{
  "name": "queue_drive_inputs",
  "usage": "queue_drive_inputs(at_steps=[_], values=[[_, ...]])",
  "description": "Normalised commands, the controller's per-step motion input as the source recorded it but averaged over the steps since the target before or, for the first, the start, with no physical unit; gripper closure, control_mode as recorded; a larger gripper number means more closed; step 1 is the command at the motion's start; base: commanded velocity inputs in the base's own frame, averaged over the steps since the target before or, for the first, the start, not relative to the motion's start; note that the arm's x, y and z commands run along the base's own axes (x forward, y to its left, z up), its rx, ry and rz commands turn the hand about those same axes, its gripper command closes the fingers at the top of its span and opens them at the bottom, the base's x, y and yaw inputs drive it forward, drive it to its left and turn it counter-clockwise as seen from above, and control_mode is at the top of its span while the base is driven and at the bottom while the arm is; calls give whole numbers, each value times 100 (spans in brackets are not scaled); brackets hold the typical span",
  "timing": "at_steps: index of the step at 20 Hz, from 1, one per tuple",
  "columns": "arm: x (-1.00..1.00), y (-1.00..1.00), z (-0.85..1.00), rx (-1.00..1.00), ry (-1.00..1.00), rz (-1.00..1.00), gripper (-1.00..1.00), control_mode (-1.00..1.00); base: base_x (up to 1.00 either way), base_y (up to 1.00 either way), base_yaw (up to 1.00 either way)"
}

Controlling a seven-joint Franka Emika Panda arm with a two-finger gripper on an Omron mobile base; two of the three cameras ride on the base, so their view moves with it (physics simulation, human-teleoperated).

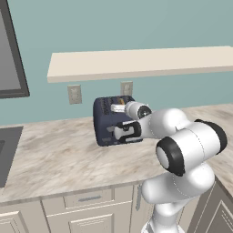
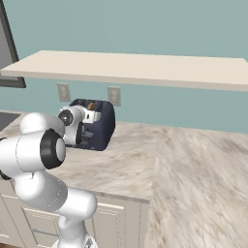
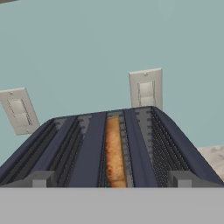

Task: Start the toaster. Once the lever pops up, take the bread to the plate on the dining counter.

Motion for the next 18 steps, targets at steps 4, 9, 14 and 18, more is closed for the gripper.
queue_drive_inputs(at_steps=[4,9,14,18], values=[[0,0,0,0,0,0,-100,-100,0,0,0],[0,0,0,0,0,0,-100,-100,0,0,0],[0,0,0,0,0,0,-100,-100,0,0,0],[0,0,0,0,0,0,-100,-100,0,0,0]])
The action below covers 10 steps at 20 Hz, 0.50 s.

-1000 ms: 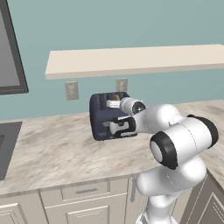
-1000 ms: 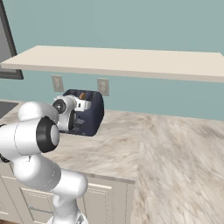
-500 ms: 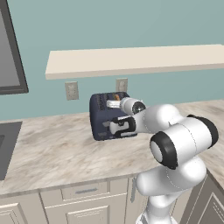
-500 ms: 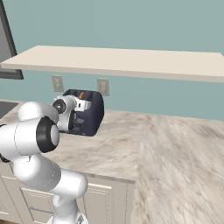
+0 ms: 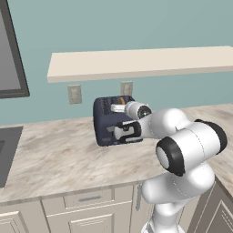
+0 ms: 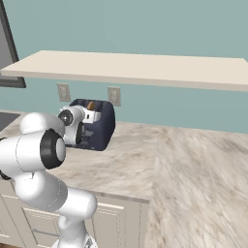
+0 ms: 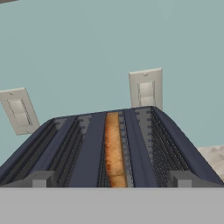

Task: Start the toaster. Once the lever pops up, take the bread to the plate on the dining counter.

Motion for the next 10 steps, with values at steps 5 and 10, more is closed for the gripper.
queue_drive_inputs(at_steps=[5,10], values=[[0,0,0,0,0,0,-100,-100,0,0,0],[0,0,0,0,0,0,-100,-100,0,0,0]])
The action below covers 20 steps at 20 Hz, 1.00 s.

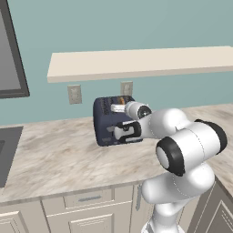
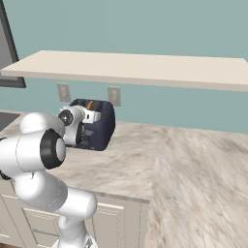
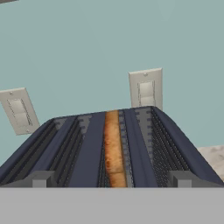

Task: Start the toaster. Once the lever pops up, take the bread to the plate on the dining counter.

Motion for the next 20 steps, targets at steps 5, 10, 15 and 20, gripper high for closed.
queue_drive_inputs(at_steps=[5,10,15,20], values=[[0,-2,0,0,0,0,-100,-100,0,0,0],[1,0,0,0,0,0,-100,-100,0,0,0],[2,0,0,0,0,0,-100,-100,0,0,0],[10,0,0,0,0,0,-100,-100,0,0,0]])
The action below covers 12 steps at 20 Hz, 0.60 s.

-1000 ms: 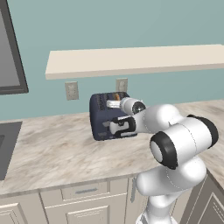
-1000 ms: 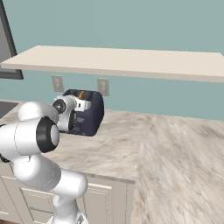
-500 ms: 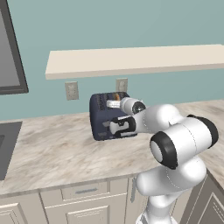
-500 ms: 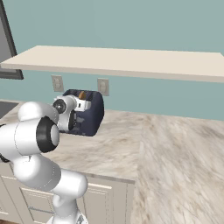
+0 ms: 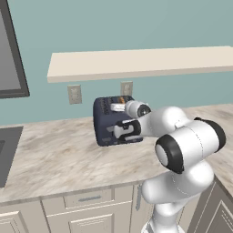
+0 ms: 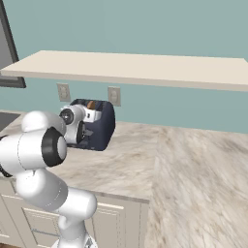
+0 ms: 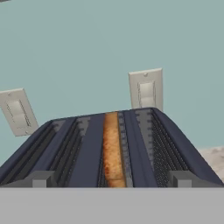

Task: Start the toaster. Once the lever pops up, take the bread to the plate on the dining counter.

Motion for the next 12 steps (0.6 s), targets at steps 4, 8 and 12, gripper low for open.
queue_drive_inputs(at_steps=[4,8,12], values=[[12,0,0,0,0,0,-100,-100,0,0,0],[13,0,0,0,0,0,-100,-100,0,0,0],[5,0,-12,0,0,0,-100,-100,0,0,0]])
